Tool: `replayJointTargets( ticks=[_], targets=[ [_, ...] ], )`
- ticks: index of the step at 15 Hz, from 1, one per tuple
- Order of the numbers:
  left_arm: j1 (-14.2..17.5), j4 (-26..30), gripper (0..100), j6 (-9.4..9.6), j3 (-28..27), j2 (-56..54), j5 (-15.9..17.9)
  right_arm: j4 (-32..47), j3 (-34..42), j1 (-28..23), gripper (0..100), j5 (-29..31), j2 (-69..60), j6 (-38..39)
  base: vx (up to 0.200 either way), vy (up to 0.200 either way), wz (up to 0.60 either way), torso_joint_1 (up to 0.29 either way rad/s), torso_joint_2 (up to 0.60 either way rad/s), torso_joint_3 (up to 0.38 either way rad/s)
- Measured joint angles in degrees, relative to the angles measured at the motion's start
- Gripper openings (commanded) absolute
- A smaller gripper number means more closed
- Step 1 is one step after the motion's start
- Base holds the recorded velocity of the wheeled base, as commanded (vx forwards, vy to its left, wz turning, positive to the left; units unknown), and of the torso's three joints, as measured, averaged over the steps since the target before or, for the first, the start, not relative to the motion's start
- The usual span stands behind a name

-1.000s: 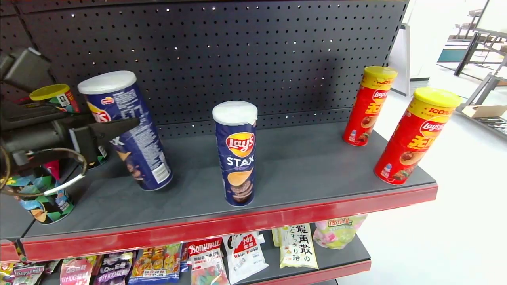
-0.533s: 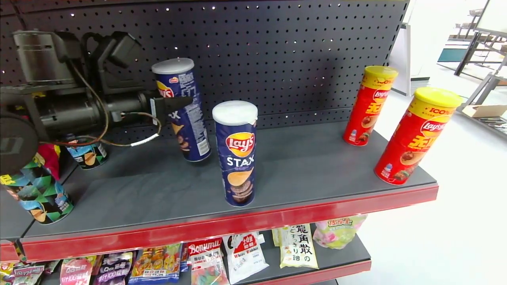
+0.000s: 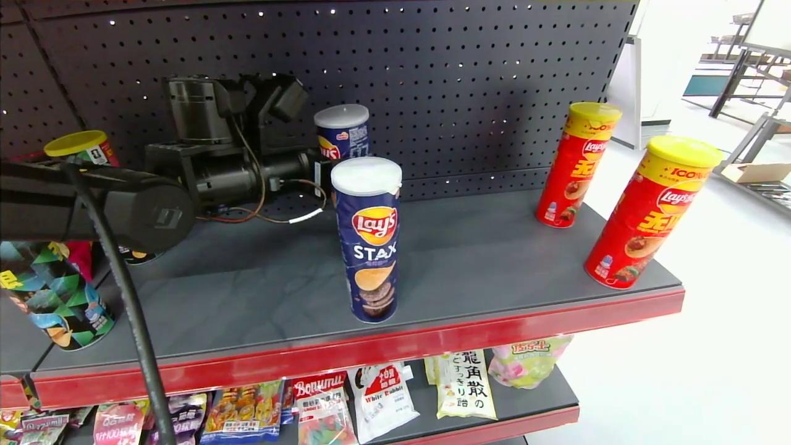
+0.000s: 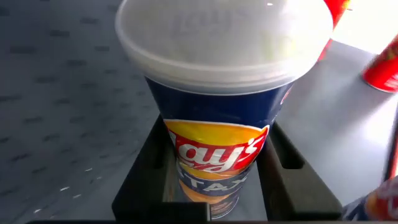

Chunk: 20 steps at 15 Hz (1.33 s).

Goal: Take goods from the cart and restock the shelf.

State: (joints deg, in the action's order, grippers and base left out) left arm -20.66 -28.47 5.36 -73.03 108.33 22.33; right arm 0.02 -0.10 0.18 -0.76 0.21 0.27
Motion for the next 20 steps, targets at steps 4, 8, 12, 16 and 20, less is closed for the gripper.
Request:
replayJointTargets(
  ticks=[4, 8, 12, 16, 20],
  targets=[
    [-1.0, 0.0, 0, -0.01, -1.9, 2.6, -0.1, 0.0, 0.0, 0.0, 100, 0.0, 0.0, 0.0, 0.0, 0.0, 0.0, 0.0, 0.0, 0.0],
    [-1.0, 0.0, 0, 0.43, -3.0, 3.9, 0.0, 0.0, 0.0, 0.0, 100, 0.0, 0.0, 0.0, 0.0, 0.0, 0.0, 0.0, 0.0, 0.0],
    [-1.2, 0.0, 0, 0.49, -3.3, 4.5, 0.1, 0.0, 0.0, 0.0, 100, 0.0, 0.0, 0.0, 0.0, 0.0, 0.0, 0.0, 0.0, 0.0],
    [-1.5, -0.1, 100, 0.6, -3.1, 4.9, 0.1, 0.0, 0.0, 0.0, 100, 0.0, 0.0, 0.0, 0.0, 0.0, 0.0, 0.0, 0.0, 0.0],
    [-1.5, 0.0, 100, 0.55, -2.2, 4.5, 0.0, 0.0, 0.0, 0.0, 100, 0.0, 0.0, 0.0, 0.0, 0.0, 0.0, 0.0, 0.0, 0.0]
  ],
)
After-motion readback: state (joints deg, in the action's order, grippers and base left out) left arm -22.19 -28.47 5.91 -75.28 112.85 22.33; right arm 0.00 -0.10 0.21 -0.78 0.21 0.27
